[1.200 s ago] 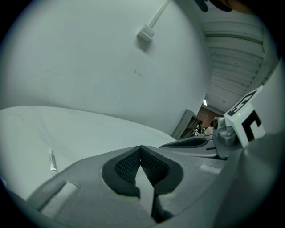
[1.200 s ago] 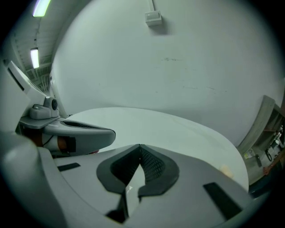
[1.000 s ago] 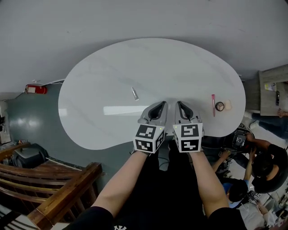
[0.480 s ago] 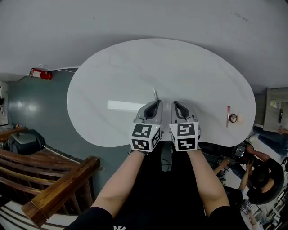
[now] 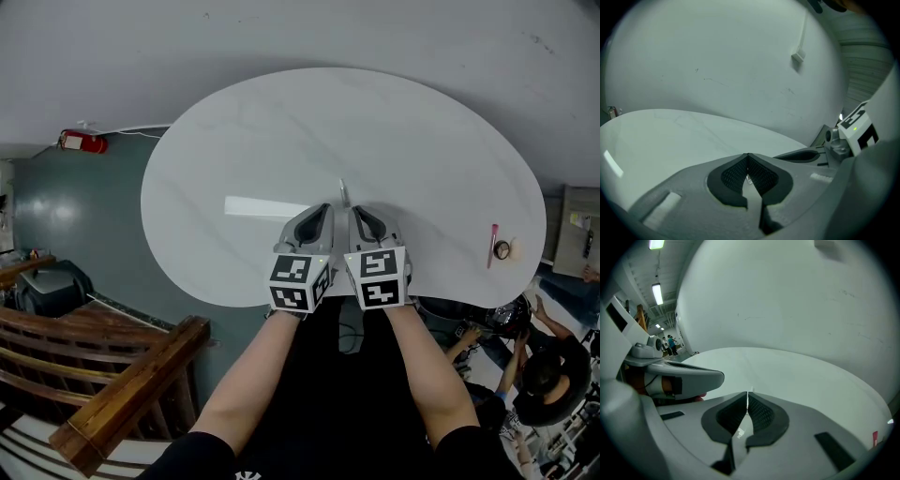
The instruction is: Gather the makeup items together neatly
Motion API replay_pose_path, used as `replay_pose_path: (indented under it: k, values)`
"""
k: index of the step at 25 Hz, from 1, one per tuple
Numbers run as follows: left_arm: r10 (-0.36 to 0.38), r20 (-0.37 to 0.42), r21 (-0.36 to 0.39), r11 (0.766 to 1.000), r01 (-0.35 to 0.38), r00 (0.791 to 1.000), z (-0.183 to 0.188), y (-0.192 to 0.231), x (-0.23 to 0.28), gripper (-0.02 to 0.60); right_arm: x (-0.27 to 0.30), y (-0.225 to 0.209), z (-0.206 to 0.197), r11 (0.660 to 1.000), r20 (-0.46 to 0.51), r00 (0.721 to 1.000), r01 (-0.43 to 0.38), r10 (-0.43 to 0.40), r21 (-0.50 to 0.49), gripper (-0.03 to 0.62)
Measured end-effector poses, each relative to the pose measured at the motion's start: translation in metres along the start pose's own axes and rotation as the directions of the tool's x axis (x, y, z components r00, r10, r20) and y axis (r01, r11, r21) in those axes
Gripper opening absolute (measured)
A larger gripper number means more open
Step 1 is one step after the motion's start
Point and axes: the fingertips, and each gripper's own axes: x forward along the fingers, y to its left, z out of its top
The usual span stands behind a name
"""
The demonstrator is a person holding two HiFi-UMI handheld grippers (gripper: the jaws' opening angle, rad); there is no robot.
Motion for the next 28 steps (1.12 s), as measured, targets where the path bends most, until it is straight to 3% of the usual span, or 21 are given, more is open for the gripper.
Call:
replay_pose_path:
  k: [9,13,28]
  values:
    - [-0.012,-0.021,-0.017,1.000,0.012,1.000,-0.013,0.016,0.009,0.008,0.026,0.005,-0.017,1.000,-0.064,0.998,0.007,-0.007,-0.002,0.023]
    - [-0.014,-0.030,-0.025,1.000,0.013,0.999,-0.017,0.023,0.011,0.008,0.036,0.005,-0.022,1.000,-0.098,0.995,0.012,-0.013,-0.009,0.078]
    - [-0.015,-0.043,-0.034,0.999,0.014,0.999,-0.021,0.036,0.019,0.008,0.061,-0.001,-0.030,0.998,-0.186,0.981,0.053,-0.055,-0.018,0.106]
